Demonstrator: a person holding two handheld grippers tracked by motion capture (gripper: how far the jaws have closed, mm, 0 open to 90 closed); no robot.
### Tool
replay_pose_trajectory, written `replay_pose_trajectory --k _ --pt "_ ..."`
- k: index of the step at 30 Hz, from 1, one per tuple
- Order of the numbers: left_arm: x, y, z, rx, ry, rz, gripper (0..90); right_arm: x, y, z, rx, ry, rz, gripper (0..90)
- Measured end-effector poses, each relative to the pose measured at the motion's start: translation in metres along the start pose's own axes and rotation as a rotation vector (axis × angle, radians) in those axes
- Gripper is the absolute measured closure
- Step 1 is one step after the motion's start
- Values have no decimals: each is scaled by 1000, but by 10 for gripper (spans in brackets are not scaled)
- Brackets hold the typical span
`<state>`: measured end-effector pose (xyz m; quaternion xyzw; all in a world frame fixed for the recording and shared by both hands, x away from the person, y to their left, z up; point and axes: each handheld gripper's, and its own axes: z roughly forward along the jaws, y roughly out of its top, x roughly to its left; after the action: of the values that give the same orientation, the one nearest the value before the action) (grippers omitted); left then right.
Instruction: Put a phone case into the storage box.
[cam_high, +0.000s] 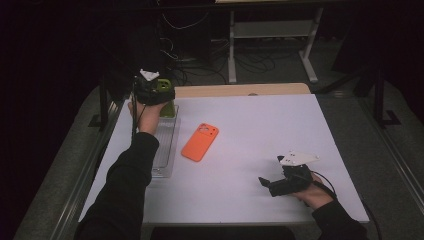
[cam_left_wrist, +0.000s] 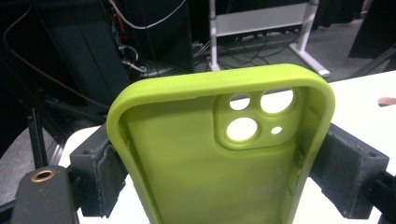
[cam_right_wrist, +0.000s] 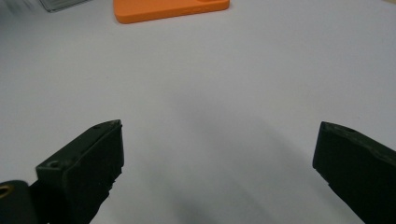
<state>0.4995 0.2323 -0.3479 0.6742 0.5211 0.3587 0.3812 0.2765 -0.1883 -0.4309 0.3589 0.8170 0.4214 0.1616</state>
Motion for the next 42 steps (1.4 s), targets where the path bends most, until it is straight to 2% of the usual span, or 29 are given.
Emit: replay_pose_trajectory --k 2,3,4,6,7,10,11,12,14,16,17,20,22,26,28,30,31,32,33,34,36,37,38,39,42 --pt "2 -3 4 9 5 14 137 0 0 0 1 -1 3 12" --pt "2 -4 7 -1 6 -6 137 0 0 0 2 0 4 12" --pt "4 -5 8 14 12 2 137 0 0 0 3 -1 5 12" --pt "5 -8 13 7 13 -20 136 0 0 0 2 1 5 12" --pt "6 -9 14 21 16 -4 136 0 0 0 1 1 4 13" --pt "6 -13 18 16 1 -18 134 -1 -1 0 -1 4 6 12" --pt "6 -13 18 29 1 -5 134 -1 -1 0 -2 3 5 12" --pt "4 -15 20 24 0 -10 133 -1 -1 0 -1 3 6 12" --pt "3 -17 22 42 7 18 130 -1 -1 0 -3 3 6 12" --pt "1 -20 25 26 19 10 128 -1 -1 -1 -6 3 3 12" --pt "2 -21 25 41 25 21 127 -1 -1 -1 -6 5 4 12" --pt "1 -24 28 56 24 10 123 -1 -1 -1 -5 5 5 13" --pt "3 -25 28 49 24 -2 122 -1 -1 -1 -4 5 6 13" --pt "5 -26 28 54 8 -17 103 -1 -1 -1 -5 7 5 13" --pt "7 -26 29 69 -14 -28 27 -1 -1 -1 -4 8 1 13" --pt "7 -26 28 52 -19 -33 0 -1 -1 0 -1 8 2 13" --pt "9 -25 26 72 -24 -22 0 0 -1 0 -1 8 5 13" --pt "9 -25 26 63 -23 -35 0 0 -1 0 -1 8 5 13" --pt "11 -24 24 70 -23 -24 0 0 -1 0 0 8 7 13" --pt "11 -24 23 58 -30 -38 0 0 -1 0 0 7 7 13" --pt "14 -21 18 57 -33 -26 0 0 -1 0 0 7 7 12" --pt "14 -20 16 56 -37 -36 0 0 -1 0 0 7 6 13" --pt "15 -19 13 67 -41 -24 0 0 -1 0 1 7 9 13" --pt "15 -19 11 67 -58 -29 0 0 0 0 1 7 10 13" --pt "16 -17 2 86 -115 2 0 -1 0 1 0 8 13 12"
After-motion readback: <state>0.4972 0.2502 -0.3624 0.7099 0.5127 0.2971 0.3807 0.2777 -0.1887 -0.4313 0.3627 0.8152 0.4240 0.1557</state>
